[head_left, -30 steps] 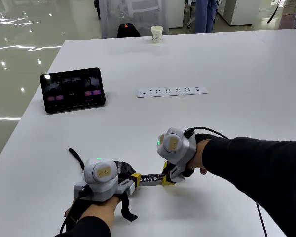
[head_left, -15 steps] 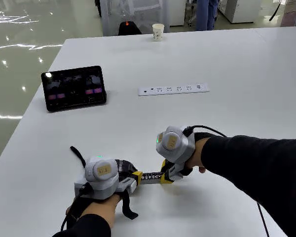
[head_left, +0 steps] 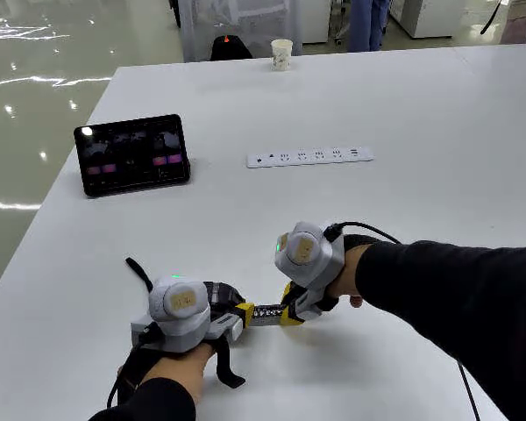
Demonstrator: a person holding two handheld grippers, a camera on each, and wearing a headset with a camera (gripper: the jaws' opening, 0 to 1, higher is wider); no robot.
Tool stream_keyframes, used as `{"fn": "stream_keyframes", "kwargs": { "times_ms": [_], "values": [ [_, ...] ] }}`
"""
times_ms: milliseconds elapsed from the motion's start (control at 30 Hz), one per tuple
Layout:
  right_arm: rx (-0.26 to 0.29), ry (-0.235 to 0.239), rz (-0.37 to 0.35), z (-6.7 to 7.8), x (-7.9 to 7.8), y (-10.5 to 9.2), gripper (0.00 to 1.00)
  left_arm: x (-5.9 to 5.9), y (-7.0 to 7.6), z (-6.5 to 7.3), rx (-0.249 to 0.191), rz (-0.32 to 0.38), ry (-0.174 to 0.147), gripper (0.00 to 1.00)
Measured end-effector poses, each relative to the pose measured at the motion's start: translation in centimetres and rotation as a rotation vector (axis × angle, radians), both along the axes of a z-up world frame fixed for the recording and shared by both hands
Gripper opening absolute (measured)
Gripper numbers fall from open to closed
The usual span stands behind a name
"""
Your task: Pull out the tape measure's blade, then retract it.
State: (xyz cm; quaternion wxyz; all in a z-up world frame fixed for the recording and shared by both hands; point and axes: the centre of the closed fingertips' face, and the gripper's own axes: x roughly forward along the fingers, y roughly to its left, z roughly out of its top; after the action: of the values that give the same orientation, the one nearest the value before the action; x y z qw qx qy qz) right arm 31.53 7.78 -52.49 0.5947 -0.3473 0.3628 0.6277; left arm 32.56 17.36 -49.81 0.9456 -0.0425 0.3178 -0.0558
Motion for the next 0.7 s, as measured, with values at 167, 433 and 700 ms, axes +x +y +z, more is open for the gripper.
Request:
{"fn": "stream_keyframes", "kwargs": {
  "times_ms": [167,433,700],
  "values": [
    [0.008,0.0,-0.003,0.0,0.0,0.2,0.12,0.0,0.0,0.0,-0.002,0.0,0.001,0.61],
    [0.028,0.0,-0.001,0.1,-0.2,0.9,0.12,0.0,0.0,0.0,-0.007,-0.005,0.003,0.61],
    [0.051,0.001,-0.005,0.1,-0.1,1.6,0.12,0.0,0.0,0.0,-0.008,-0.003,0.005,0.61]
  ]
}}
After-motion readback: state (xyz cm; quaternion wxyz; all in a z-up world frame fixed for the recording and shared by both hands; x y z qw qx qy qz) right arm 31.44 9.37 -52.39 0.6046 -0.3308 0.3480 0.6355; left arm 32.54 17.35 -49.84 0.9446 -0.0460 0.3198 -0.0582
